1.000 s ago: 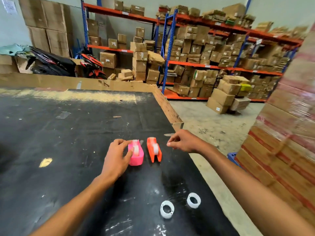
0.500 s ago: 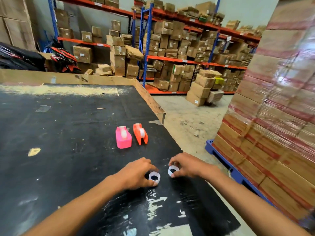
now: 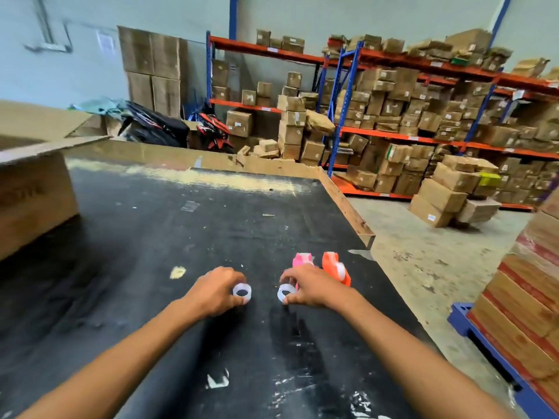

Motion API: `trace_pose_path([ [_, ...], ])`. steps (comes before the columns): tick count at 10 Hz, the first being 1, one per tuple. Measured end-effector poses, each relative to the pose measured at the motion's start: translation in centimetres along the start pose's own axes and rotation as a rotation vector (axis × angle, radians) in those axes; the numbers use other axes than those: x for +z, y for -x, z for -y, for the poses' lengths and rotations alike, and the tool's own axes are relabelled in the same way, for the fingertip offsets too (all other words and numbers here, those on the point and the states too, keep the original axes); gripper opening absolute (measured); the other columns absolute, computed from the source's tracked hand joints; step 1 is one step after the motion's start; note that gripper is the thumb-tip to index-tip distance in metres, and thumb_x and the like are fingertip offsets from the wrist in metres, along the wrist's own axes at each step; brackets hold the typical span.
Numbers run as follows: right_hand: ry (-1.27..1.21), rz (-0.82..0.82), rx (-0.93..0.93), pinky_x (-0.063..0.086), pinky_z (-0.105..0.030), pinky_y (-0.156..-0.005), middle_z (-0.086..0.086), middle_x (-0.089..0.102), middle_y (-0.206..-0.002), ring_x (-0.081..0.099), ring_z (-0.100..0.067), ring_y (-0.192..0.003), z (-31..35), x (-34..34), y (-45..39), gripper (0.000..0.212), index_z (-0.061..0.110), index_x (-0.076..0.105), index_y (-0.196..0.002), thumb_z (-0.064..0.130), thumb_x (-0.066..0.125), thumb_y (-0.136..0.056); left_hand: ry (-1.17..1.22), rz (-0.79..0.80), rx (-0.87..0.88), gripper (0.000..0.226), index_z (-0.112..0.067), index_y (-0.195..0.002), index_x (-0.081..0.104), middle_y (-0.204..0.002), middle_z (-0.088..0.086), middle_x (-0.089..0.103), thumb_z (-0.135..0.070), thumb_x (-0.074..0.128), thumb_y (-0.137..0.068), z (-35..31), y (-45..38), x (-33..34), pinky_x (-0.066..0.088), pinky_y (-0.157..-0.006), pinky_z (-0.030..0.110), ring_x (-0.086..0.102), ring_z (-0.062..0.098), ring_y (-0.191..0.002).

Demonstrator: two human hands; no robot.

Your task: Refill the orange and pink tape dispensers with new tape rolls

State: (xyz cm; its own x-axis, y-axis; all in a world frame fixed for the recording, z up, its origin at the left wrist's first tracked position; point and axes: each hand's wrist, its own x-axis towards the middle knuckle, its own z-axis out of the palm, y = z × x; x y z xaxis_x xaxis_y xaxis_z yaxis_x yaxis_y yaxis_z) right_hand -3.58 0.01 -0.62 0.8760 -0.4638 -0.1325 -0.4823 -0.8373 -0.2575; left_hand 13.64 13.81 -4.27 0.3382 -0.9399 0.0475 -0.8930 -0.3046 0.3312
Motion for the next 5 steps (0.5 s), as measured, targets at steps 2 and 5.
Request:
trace_pose_path([
  [2,0.285,-0.093,-0.015,0.047,-0.041,-0.083,-0.01,0.071,-0.102,0.063,-0.033,-0.1,1.4,0.7,-6.1,0.027,0.019,0.068,-0.098,0.034,0.061,-0.076,-0.024,0.009,-0.046,0.025,-0.021,-0.099,0.066,-0.106,-0.001,0.068,-0.039,0.062,-0.081,2.4,-2.9,-1.7,0.043,-0.071,0.03,0.06,0.022,-0.103],
  [5,0.307,-0.041,-0.035,0.039,-0.037,-0.088,-0.011,0.069,-0.111,0.059,-0.033,-0.108,0.9,0.6,-7.2,0.037,0.016,0.064,-0.11,0.035,0.065,-0.079,-0.035,0.08,-0.113,0.062,-0.019,-0.133,0.045,-0.126,0.005,0.06,-0.043,0.064,-0.079,1.8,-3.8,-0.6,0.047,-0.089,0.036,0.053,0.026,-0.118],
])
